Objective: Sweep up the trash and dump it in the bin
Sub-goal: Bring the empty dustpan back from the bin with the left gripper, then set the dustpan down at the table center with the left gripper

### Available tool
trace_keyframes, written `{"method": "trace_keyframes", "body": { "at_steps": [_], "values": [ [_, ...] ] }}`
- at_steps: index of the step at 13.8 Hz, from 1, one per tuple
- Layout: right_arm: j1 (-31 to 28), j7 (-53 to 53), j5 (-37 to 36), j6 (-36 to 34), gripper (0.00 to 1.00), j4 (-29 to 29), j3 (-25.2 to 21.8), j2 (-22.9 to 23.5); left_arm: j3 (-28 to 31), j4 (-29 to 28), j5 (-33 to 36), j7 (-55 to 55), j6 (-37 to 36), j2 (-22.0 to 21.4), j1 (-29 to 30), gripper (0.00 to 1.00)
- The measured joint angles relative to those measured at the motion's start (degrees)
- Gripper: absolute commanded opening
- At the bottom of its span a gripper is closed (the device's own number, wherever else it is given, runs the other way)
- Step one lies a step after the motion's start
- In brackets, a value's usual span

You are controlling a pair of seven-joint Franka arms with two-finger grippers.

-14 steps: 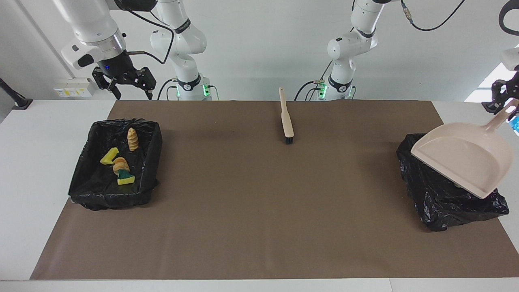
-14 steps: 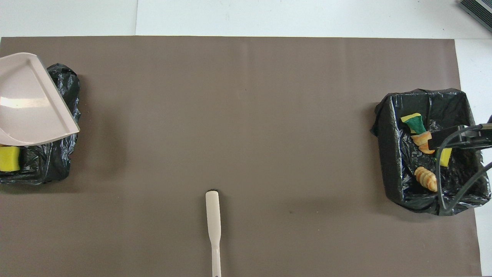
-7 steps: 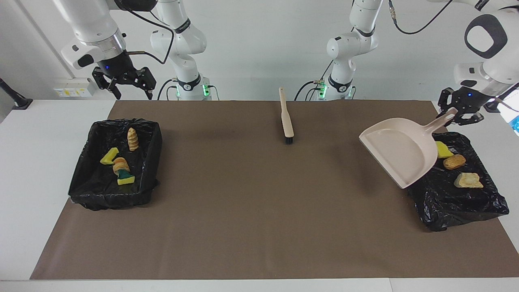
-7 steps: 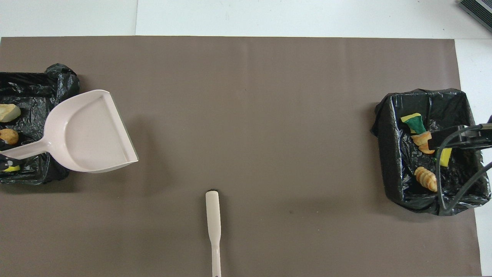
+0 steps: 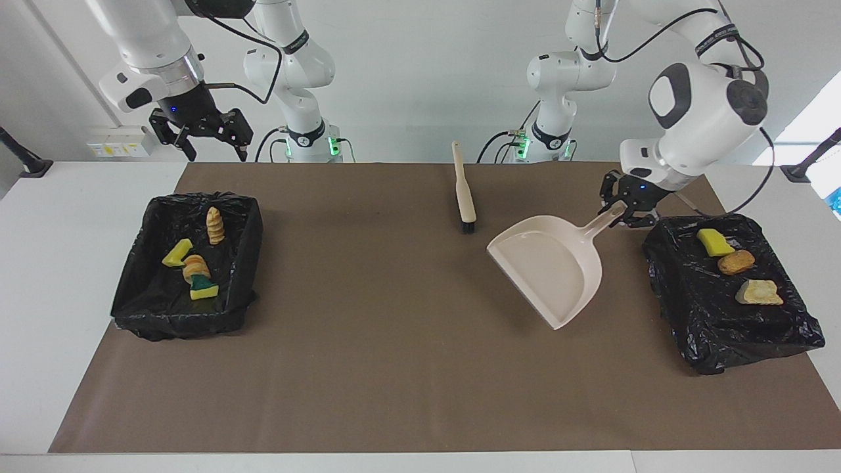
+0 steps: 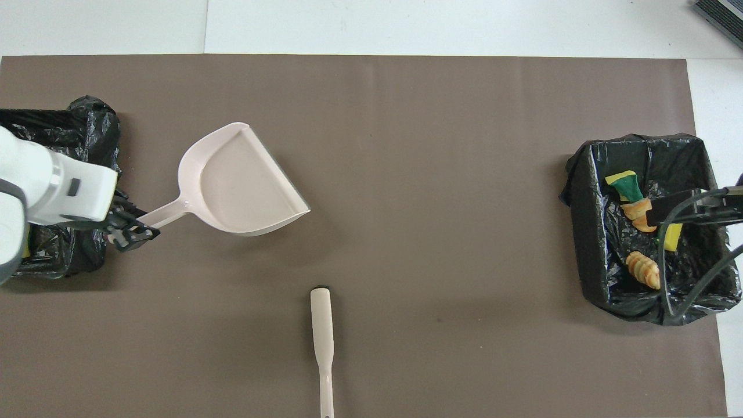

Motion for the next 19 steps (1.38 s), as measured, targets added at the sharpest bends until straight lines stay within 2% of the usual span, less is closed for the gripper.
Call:
{"method": "trace_keyframes", "body": {
  "at_steps": [3, 7, 9, 15, 19],
  "values": [
    [0.00, 0.00, 0.00, 0.00, 1.00, 0.00, 0.00, 0.00, -0.21, -2.03, -0.07, -22.58, 6.52, 0.43, -9.84, 0.00],
    [0.00, 0.00, 0.00, 0.00, 1.00, 0.00, 0.00, 0.00, -0.11, -2.74, -0.14, -51.51, 15.43, 3.89, -18.19, 0.00],
    [0.00, 0.00, 0.00, 0.00, 1.00, 0.00, 0.00, 0.00, -0.15, -2.74, -0.14, -61.83, 17.51, 5.63, -21.72, 0.00],
    [0.00, 0.00, 0.00, 0.00, 1.00, 0.00, 0.00, 0.00, 0.03, -2.77, -0.05, -65.33, 22.09, 7.47, -25.63, 0.00],
    [0.00, 0.00, 0.00, 0.00, 1.00, 0.00, 0.00, 0.00, 0.38, -2.81, 3.78, -64.64, 25.72, 10.70, -25.93, 0.00]
  ]
}}
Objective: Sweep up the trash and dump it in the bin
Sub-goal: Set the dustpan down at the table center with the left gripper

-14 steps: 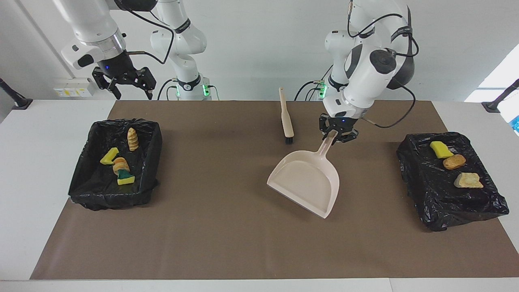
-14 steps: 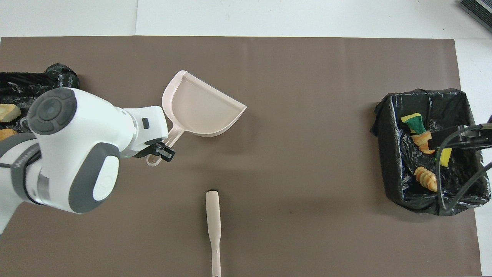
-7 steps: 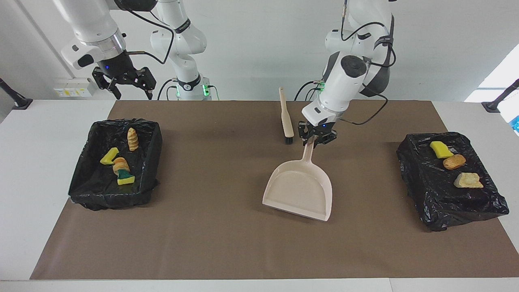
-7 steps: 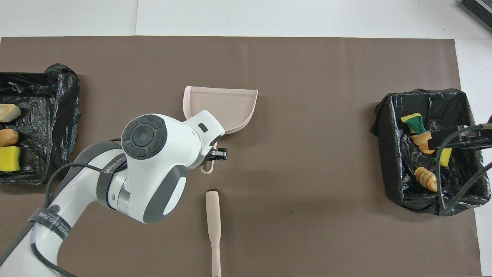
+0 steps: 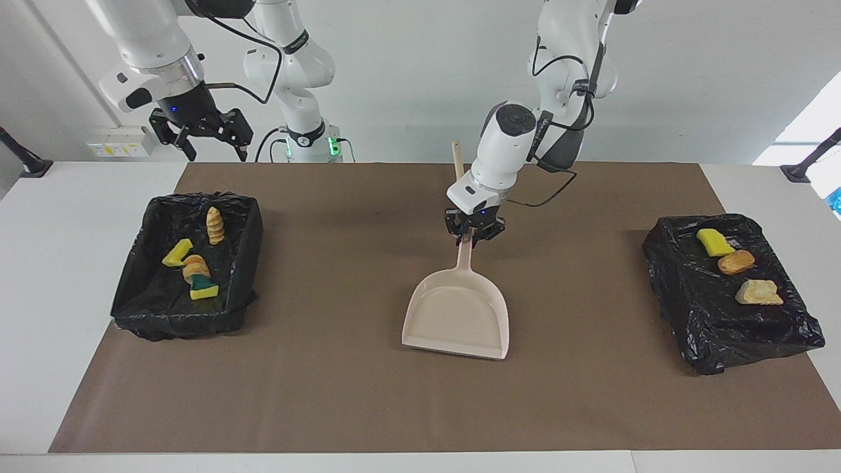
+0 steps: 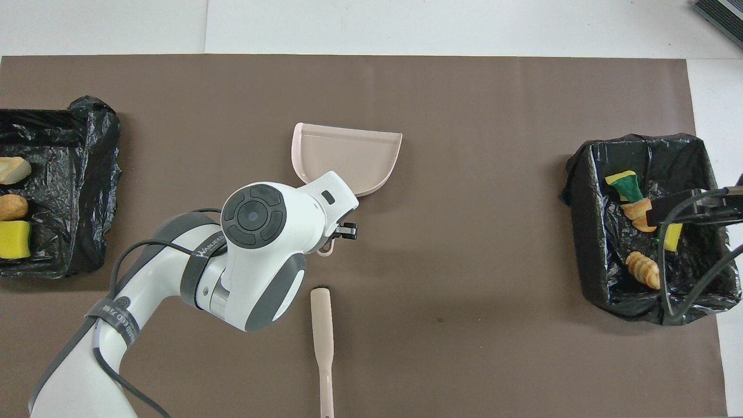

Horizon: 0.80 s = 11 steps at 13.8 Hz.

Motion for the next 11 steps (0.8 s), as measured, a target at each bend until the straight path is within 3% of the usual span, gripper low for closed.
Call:
{"method": "trace_keyframes", "body": {
  "at_steps": [10, 11],
  "values": [
    [0.00, 0.00, 0.00, 0.00, 1.00, 0.00, 0.00, 0.00, 1.00, 0.07, 0.49, 0.26, 5.56, 1.78, 0.30, 0.00],
    [0.00, 0.00, 0.00, 0.00, 1.00, 0.00, 0.00, 0.00, 1.01, 0.07, 0.49, 0.07, 5.61, 2.15, 0.31, 0.09]
  ]
}}
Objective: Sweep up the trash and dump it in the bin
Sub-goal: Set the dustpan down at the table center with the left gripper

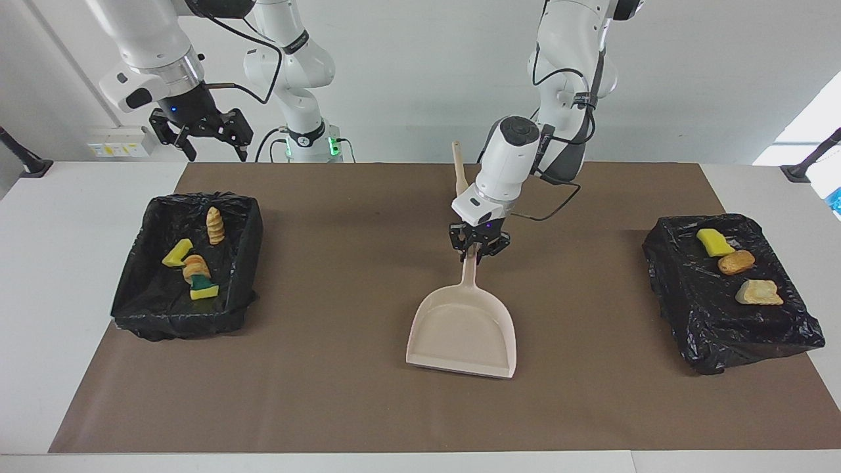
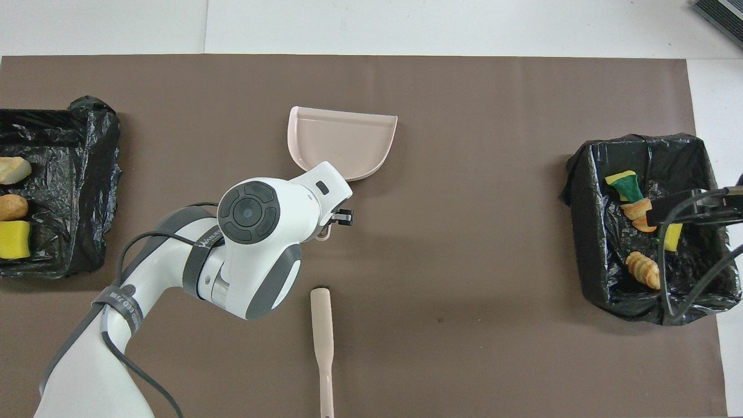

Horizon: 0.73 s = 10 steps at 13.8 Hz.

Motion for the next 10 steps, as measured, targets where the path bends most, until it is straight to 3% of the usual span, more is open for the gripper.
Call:
{"method": "trace_keyframes", "body": {
  "at_steps": [1, 4, 6, 10],
  "values": [
    [0.00, 0.00, 0.00, 0.00, 1.00, 0.00, 0.00, 0.00, 0.00, 0.04, 0.00, -0.60, 0.09, 0.36, 0.00, 0.41],
    [0.00, 0.00, 0.00, 0.00, 1.00, 0.00, 0.00, 0.00, -0.01, 0.21, 0.00, -3.05, 0.30, 0.81, 0.00, 0.64],
    [0.00, 0.00, 0.00, 0.00, 1.00, 0.00, 0.00, 0.00, -0.05, 0.27, 0.00, -4.61, 0.35, 0.81, 0.00, 1.00],
    [0.00, 0.00, 0.00, 0.00, 1.00, 0.00, 0.00, 0.00, 0.11, 0.38, 0.00, -5.36, 0.03, 0.72, 0.12, 1.00]
  ]
}}
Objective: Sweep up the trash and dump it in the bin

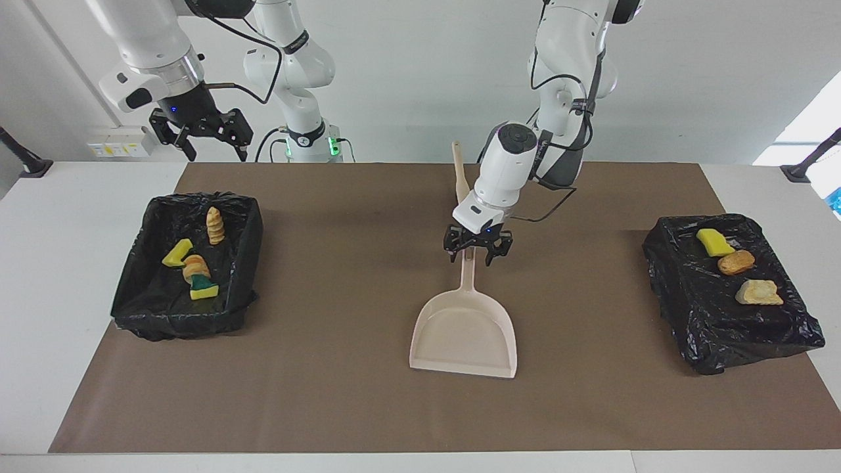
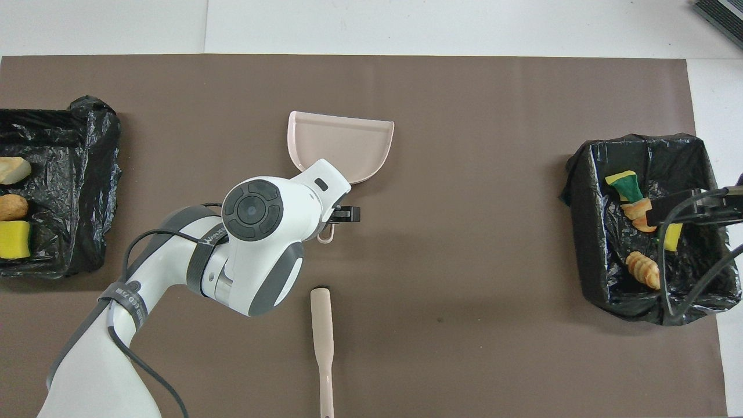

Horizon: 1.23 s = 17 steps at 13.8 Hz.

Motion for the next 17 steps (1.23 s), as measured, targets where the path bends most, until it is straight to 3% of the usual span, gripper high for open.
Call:
{"method": "trace_keyframes", "body": {
  "at_steps": [4, 10, 15, 17],
  "values": [
    [0.00, 0.00, 0.00, 0.00, 1.00, 0.00, 0.00, 0.00, 0.61, 2.40, 0.12, 0.14, -4.81, -2.43, 4.65, 1.00],
    [0.00, 0.00, 0.00, 0.00, 1.00, 0.00, 0.00, 0.00, 1.10, 3.58, 0.60, 13.53, -22.23, -13.95, 18.17, 1.00],
    [0.00, 0.00, 0.00, 0.00, 1.00, 0.00, 0.00, 0.00, 1.16, 3.74, 0.61, 24.95, -28.41, -16.52, 26.08, 1.00],
    [0.00, 0.00, 0.00, 0.00, 1.00, 0.00, 0.00, 0.00, 1.17, 6.25, 0.77, 26.61, -33.31, -17.38, 27.67, 1.00]
  ]
}}
